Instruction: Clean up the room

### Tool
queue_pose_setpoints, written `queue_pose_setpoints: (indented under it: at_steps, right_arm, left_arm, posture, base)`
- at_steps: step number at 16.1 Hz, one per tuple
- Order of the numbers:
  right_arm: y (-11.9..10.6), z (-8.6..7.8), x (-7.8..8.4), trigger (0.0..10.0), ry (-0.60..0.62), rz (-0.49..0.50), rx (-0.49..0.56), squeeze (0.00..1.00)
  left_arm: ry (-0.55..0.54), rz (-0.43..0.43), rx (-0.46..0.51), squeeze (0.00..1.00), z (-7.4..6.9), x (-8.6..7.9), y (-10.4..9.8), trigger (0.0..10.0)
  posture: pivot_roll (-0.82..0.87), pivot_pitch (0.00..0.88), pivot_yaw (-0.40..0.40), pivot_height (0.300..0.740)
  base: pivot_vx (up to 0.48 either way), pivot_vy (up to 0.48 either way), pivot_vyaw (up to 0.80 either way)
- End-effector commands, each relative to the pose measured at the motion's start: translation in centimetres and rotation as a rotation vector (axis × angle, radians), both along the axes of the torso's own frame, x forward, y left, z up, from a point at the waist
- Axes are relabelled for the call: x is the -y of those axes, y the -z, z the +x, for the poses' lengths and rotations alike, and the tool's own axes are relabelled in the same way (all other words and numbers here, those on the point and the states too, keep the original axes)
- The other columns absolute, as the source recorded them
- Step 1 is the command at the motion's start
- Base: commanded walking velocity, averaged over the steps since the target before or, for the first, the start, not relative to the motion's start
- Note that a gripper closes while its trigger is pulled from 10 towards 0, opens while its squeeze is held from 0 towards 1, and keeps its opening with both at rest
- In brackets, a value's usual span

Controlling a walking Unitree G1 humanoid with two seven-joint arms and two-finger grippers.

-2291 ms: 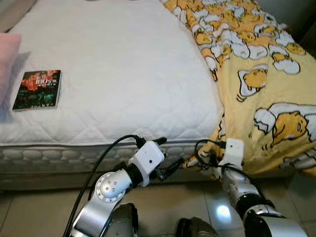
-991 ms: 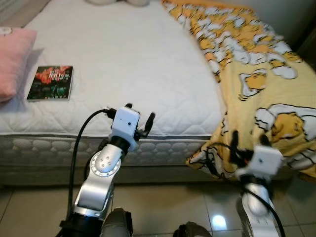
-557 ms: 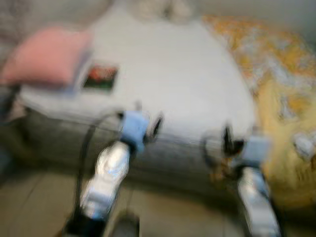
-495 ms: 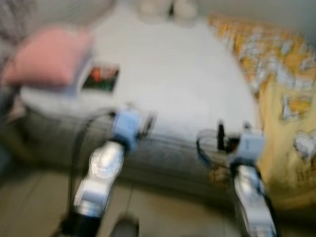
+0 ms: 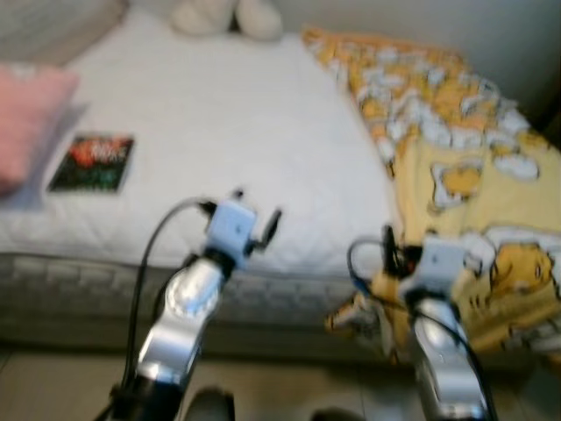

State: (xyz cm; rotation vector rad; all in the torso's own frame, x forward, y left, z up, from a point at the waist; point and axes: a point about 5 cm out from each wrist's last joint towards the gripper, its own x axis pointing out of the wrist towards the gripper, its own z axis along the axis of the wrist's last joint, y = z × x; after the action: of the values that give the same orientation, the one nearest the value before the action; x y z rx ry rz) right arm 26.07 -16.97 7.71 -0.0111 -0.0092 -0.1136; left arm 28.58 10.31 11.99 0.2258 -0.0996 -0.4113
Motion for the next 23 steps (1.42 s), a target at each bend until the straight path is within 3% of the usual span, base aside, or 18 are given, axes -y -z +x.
queue_pose_setpoints:
  at_steps: [1, 4, 9, 21, 23]
  right_arm:
    - [0.5, -0.2, 1.2, 10.0, 0.029, -0.001, -0.035, 0.00]
    - [1.0, 0.6, 0.9, 10.0, 0.013, 0.004, -0.070, 0.00]
    - [0.7, 1.7, 0.9, 10.0, 0.001, 0.001, -0.063, 0.00]
    - [1.4, 1.8, 0.3, 10.0, -0.014, -0.002, -0.071, 0.00]
    - [1.6, 1.8, 0.2, 10.0, -0.014, 0.003, -0.081, 0.00]
  left_arm:
    - [0.045, -0.013, 0.010, 0.00, -0.2, 1.4, -0.3, 10.0]
    - [0.032, -0.023, -0.018, 0.00, 0.1, 1.1, 0.0, 10.0]
    - [-0.002, 0.013, -0.038, 0.00, 0.6, 0.6, 0.5, 10.0]
    - [0.027, 0.001, -0.025, 0.00, 0.4, 0.8, 0.4, 10.0]
    - [0.051, 0.001, -0.017, 0.00, 0.2, 1.0, 0.2, 10.0]
  posture:
    - [0.10, 0.001, -0.069, 0.699]
    - [0.10, 0.002, -0.065, 0.699]
    - [0.12, 0.000, -0.070, 0.699]
    - [0.12, 0.000, -0.075, 0.699]
    - [0.12, 0.000, -0.075, 0.699]
  base:
    - [0.000, -0.480, 0.00]
    - [0.000, -0.420, 0.00]
    - [0.000, 0.000, 0.00]
    - [0.000, 0.000, 0.00]
    - [0.480, 0.000, 0.00]
